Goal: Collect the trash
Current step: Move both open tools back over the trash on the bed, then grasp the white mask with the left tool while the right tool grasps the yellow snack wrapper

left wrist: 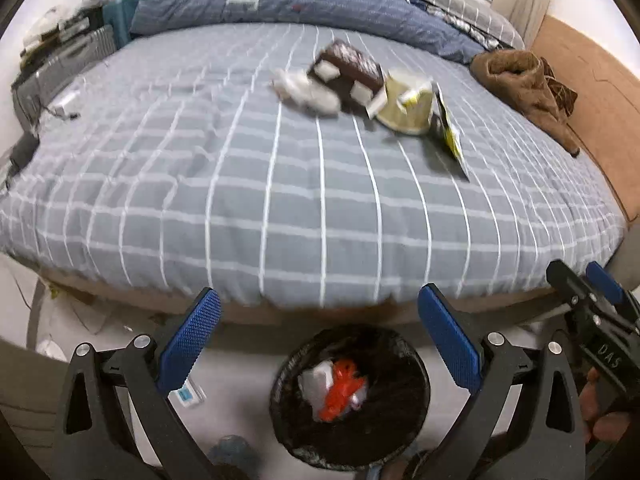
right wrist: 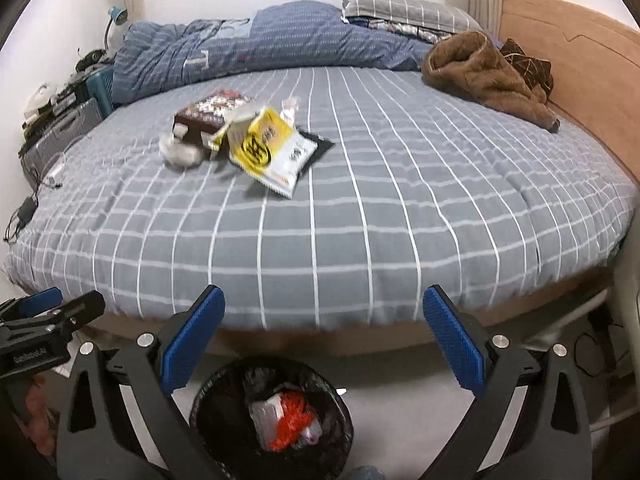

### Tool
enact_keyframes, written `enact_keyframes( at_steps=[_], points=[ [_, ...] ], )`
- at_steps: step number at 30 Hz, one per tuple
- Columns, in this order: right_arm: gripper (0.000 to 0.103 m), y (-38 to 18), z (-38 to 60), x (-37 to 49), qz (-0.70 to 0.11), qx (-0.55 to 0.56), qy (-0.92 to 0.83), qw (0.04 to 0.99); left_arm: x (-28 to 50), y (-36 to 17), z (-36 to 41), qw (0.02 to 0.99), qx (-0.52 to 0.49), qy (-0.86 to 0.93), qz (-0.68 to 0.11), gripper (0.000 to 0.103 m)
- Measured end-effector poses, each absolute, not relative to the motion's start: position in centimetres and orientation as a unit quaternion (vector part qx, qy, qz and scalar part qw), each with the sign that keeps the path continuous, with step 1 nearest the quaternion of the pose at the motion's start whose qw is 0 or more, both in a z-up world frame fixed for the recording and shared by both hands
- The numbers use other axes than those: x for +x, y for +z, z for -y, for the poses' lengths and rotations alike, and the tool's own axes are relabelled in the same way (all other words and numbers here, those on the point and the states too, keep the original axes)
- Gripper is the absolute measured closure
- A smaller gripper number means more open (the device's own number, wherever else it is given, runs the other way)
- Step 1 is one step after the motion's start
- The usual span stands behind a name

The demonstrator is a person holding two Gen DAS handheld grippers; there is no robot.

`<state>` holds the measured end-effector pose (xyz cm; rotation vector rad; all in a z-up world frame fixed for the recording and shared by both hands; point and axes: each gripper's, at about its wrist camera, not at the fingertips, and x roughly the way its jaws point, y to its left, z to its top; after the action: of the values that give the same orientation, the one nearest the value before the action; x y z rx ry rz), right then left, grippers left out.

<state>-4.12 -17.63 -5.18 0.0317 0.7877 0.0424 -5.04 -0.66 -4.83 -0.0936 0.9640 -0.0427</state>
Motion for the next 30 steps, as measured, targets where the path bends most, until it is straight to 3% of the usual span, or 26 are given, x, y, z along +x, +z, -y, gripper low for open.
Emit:
enact_keyframes(
  at_steps=[21,27,30],
  points=[
    [0.008,-7.3,12.4,8.1,-0.381,-0.041,0.019,0.923,11.9,-6.9,-2.1,0.889,-0.026,0.015,-0.457,0.006],
    [0.014,-7.8,11.4,10.0,-0.384,-0.053,0.029,0.921,15.0,-7.2,-1.8,0.89,-0.037,0.015,-0.454,0.006],
    [0.022,-8.4,10.9,11.0,-0.39,-0.064,0.033,0.918,16.3,-7.7,-1.4,0.888,-0.035,0.018,-0.458,0.006]
  ],
)
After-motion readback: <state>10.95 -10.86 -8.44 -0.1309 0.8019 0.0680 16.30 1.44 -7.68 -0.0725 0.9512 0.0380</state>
